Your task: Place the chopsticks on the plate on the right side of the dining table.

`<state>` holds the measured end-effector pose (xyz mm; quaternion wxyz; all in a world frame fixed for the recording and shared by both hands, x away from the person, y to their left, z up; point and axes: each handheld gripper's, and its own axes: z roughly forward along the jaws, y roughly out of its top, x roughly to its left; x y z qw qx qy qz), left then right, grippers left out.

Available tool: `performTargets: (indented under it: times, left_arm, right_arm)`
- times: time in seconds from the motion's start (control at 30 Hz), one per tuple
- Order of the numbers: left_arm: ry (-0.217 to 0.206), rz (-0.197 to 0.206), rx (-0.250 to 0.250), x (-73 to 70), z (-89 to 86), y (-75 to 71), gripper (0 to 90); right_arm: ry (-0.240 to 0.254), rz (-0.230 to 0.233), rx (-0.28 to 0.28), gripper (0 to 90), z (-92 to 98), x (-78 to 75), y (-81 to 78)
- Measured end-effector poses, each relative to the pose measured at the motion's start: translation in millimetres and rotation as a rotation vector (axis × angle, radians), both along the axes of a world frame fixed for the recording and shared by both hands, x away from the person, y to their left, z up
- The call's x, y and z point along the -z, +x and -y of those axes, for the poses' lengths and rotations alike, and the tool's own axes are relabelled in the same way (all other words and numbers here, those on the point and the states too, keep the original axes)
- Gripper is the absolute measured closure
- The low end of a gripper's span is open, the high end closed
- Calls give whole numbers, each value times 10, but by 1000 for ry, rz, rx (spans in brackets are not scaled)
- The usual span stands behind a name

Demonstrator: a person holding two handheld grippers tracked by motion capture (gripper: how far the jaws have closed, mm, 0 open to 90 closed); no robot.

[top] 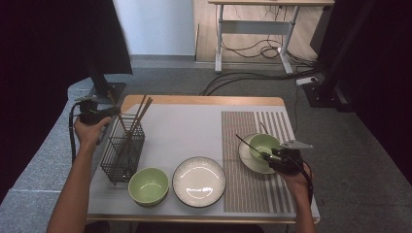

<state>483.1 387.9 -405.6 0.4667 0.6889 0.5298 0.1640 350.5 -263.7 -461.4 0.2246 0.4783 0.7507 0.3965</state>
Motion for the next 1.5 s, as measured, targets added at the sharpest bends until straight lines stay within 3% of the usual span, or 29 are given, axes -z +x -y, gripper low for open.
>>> performTargets:
  times: [0.13, 0.4, 0.57, 0.77, 1.07, 1.37, 1.5]
  left_arm:
    - [-33, 5, 6, -19, -6, -29, 787]
    - [-136, 64, 69, -132, 6, -196, 840]
    - [-89, 87, 83, -214, 59, -285, 848]
    - [-65, 123, 86, -283, 75, -392, 848]
    - [-17, 211, 72, -572, 92, -585, 847]
    - [-13, 255, 69, -771, 73, -721, 845]
    - [-42, 268, 78, -858, 40, -768, 847]
  right_arm:
    - [-7, -1, 5, 554, 1, 7, 2]
    - [-5, 2, 7, 553, 5, -2, -3]
    - [-13, 5, 2, 550, -19, -13, -7]
    - [-16, 5, 0, 550, -25, -9, -4]
    - [-14, 8, 2, 548, -24, -16, -8]
    - [-16, 6, -1, 547, -33, -15, -7]
    - [-17, 8, 4, 547, -22, -18, -9]
